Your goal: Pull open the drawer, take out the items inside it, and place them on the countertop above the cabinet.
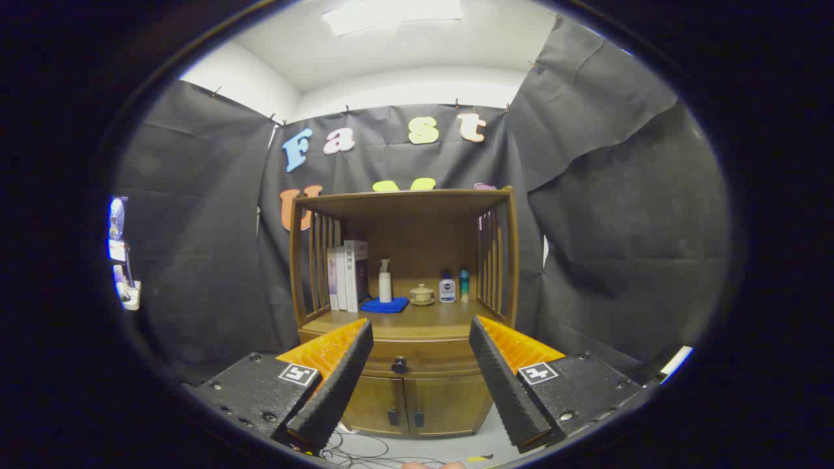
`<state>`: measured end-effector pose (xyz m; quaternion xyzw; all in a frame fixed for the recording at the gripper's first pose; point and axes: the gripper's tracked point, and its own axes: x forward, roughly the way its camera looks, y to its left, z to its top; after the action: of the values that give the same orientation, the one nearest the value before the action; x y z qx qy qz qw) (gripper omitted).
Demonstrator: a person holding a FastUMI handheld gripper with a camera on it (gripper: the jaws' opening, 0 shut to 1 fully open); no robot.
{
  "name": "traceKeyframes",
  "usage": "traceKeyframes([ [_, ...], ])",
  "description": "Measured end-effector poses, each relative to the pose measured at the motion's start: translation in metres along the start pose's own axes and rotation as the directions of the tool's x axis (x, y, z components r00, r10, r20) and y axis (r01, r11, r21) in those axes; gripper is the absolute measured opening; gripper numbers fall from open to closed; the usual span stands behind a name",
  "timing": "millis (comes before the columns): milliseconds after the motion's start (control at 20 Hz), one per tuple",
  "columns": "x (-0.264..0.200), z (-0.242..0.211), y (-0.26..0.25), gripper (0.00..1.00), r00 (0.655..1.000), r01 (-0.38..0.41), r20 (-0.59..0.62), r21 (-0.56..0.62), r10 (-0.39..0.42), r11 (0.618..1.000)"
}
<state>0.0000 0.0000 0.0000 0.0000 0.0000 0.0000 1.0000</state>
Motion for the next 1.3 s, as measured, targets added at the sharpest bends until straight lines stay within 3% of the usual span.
traceKeyframes([
  [850, 0.003, -0.002, 0.002, 0.97, 0.999, 0.032, -0.032, -0.001, -0.032, 1.0],
  [1300, 0.018, -0.03, 0.009, 0.97, 0.997, 0.02, -0.08, -0.013, -0.021, 1.0],
])
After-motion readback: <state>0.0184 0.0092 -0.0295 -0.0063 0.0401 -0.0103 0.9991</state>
